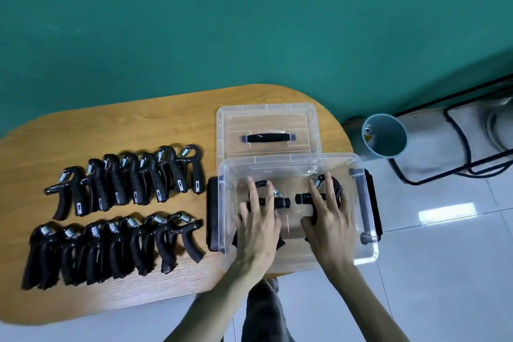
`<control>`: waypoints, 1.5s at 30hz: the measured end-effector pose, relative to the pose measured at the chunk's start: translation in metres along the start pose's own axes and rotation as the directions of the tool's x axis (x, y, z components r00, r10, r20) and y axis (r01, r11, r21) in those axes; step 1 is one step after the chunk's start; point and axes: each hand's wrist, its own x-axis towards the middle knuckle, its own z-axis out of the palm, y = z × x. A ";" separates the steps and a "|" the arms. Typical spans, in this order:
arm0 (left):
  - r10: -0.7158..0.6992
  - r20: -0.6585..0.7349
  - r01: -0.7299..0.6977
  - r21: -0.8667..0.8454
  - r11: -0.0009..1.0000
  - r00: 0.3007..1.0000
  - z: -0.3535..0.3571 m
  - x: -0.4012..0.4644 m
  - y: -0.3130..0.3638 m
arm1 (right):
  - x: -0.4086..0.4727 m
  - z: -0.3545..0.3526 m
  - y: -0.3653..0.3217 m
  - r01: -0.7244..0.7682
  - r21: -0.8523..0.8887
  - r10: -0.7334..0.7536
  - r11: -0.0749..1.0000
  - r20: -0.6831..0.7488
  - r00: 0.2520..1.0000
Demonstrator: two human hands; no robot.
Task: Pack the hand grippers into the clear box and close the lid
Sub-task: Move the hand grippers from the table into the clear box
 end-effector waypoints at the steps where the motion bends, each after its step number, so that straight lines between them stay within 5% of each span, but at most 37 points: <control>1: -0.029 0.032 0.028 0.026 0.999 0.999 0.005 0.004 -0.002 | 0.004 0.004 0.003 0.007 0.003 -0.007 1.000 0.025 1.000; 8: -0.211 0.237 0.166 0.195 0.967 0.948 0.041 0.036 -0.004 | 0.038 0.052 0.029 -0.028 0.043 0.014 0.999 0.292 0.956; 15: -0.255 0.276 0.195 0.225 0.955 0.927 0.080 0.054 -0.015 | 0.054 0.088 0.044 -0.004 0.024 -0.007 1.000 0.443 0.897; 26: -0.220 0.113 0.177 0.304 0.936 0.969 0.111 0.055 -0.013 | 0.047 0.124 0.056 0.097 -0.003 -0.085 0.995 0.461 0.883; 37: -0.206 0.167 0.163 0.239 0.957 0.964 0.110 0.053 -0.018 | 0.048 0.131 0.061 0.156 -0.071 -0.111 0.985 0.428 0.897; 45: -0.074 0.114 0.047 0.224 0.973 0.991 0.042 0.034 -0.010 | 0.041 0.065 0.030 0.236 0.011 -0.225 0.972 0.345 0.911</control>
